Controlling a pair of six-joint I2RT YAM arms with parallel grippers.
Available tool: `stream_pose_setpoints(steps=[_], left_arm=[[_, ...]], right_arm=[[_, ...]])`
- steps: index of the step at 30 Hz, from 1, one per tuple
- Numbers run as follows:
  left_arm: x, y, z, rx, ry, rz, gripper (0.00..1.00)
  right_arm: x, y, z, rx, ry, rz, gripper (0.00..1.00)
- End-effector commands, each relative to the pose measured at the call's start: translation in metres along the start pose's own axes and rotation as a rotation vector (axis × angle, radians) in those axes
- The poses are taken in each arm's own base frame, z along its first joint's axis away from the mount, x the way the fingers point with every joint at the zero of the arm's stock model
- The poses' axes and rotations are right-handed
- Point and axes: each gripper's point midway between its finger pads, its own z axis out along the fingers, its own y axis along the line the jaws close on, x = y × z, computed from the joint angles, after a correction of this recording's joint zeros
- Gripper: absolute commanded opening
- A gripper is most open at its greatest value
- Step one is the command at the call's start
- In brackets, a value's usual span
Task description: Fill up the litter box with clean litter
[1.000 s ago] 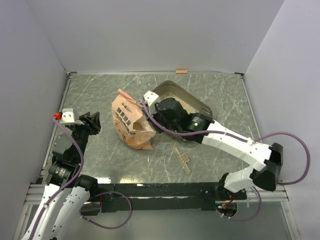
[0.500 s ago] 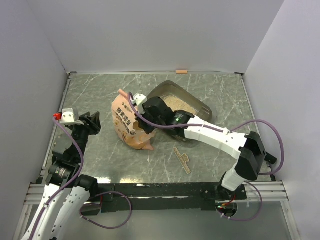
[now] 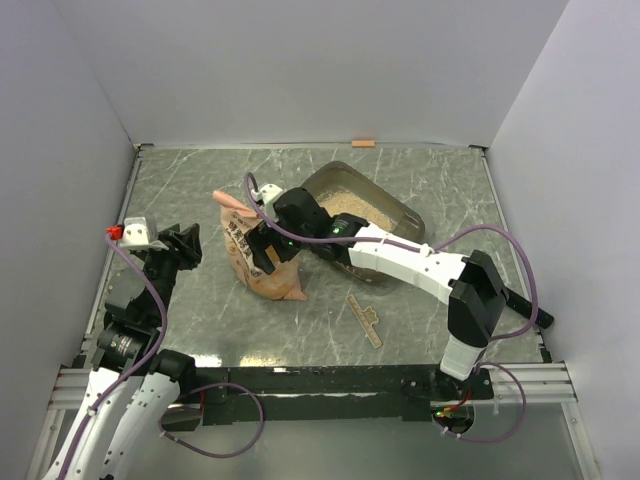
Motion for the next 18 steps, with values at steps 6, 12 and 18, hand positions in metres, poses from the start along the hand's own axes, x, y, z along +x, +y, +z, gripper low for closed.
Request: stream_pose_setpoints(steps=[6,12,18], left_arm=[[-0.013,-0.003,-0.001,0.005,-0.034,-0.012,0.49],[-0.012,-0.003,0.000,0.004,-0.031,-0.013,0.49],[-0.012,-0.003,-0.001,0.006,-0.032,-0.017,0.49]], right_arm=[[-0.046,0.005,-0.024,0.008,-0.146,-0.003,0.99],[-0.058,0.014,-0.053,0.056,-0.164,-0.076,0.99],[-0.058,0.012,-0.099,0.142,-0.215,-0.090,0.99]])
